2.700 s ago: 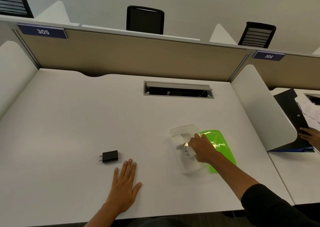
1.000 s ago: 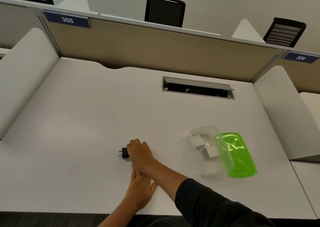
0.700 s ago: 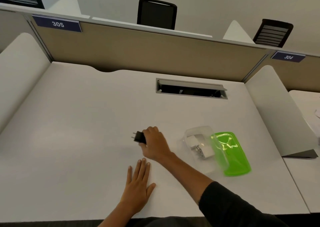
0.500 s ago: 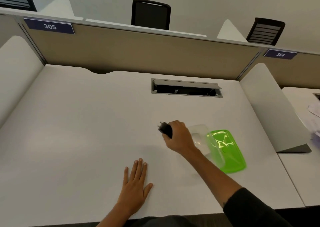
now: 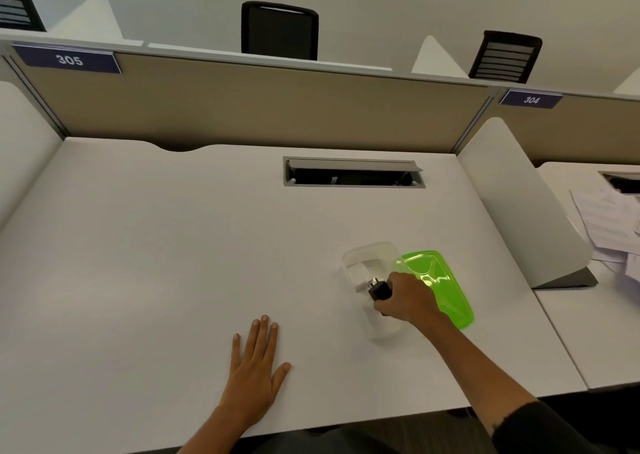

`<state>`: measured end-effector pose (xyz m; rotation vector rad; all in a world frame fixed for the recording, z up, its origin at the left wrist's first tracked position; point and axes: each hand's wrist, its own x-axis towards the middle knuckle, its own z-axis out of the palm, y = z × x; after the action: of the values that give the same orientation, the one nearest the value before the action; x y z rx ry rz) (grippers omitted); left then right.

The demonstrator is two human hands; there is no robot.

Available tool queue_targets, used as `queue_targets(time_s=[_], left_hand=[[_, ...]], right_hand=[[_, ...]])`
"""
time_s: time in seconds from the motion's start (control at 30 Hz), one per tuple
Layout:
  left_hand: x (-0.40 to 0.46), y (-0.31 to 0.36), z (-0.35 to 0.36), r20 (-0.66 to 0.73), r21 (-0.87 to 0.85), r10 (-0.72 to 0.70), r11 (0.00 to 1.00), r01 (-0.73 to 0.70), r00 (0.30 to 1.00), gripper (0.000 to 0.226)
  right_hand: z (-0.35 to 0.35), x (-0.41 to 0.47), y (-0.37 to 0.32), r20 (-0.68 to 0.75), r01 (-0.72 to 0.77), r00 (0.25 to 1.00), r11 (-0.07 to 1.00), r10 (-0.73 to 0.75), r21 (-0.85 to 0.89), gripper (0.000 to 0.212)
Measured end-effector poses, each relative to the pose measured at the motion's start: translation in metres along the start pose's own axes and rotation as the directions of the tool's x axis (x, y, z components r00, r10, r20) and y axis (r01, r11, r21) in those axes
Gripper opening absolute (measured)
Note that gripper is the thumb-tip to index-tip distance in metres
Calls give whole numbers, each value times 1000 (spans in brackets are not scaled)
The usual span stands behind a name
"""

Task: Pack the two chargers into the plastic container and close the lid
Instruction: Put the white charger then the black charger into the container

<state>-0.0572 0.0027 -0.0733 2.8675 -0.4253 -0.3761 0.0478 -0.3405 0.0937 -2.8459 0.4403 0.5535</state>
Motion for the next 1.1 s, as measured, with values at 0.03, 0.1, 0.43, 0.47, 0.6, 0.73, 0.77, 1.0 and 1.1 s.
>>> queue_targets(time_s=[0.03, 0.1, 0.43, 0.47, 0.6, 0.73, 0.77, 1.0, 1.1], left_hand=[[0, 0, 0, 2, 0, 0, 1000, 0, 1000, 83], [0, 1, -1, 5, -6, -2, 1000, 2, 1000, 83], [1, 2, -6, 36, -22, -5, 1000, 6, 999, 85], [0, 2, -6, 36, -16, -6, 1000, 6, 999, 85], [-1, 3, -8, 24, -22, -5, 1000, 6, 1000, 84], [0, 3, -8, 31, -13, -10, 1000, 10, 999, 84], [0, 3, -7, 36, -9, -11, 1000, 11, 999, 84], [0, 4, -7, 38, -21, -14, 1000, 15, 999, 85], [0, 3, -7, 36, -20, -13, 1000, 14, 999, 85]], right_hand=[[0, -1, 0, 17, -7, 1000, 1000, 7, -19, 42], [0, -1, -3, 52, -24, 998, 999, 26, -34, 40], [12, 1, -25, 122, -25, 992, 999, 30, -43, 33], [12, 2, -26, 118, -26, 992, 999, 31, -47, 34], [11, 4, -29, 125, -23, 992, 997, 32, -69, 44], [11, 3, -31, 145, -17, 989, 995, 30, -95, 46], [12, 2, -31, 151, -13, 988, 995, 27, -97, 48], [11, 1, -33, 145, -10, 989, 994, 26, -108, 53], [12, 0, -34, 132, -4, 991, 995, 17, -102, 55]])
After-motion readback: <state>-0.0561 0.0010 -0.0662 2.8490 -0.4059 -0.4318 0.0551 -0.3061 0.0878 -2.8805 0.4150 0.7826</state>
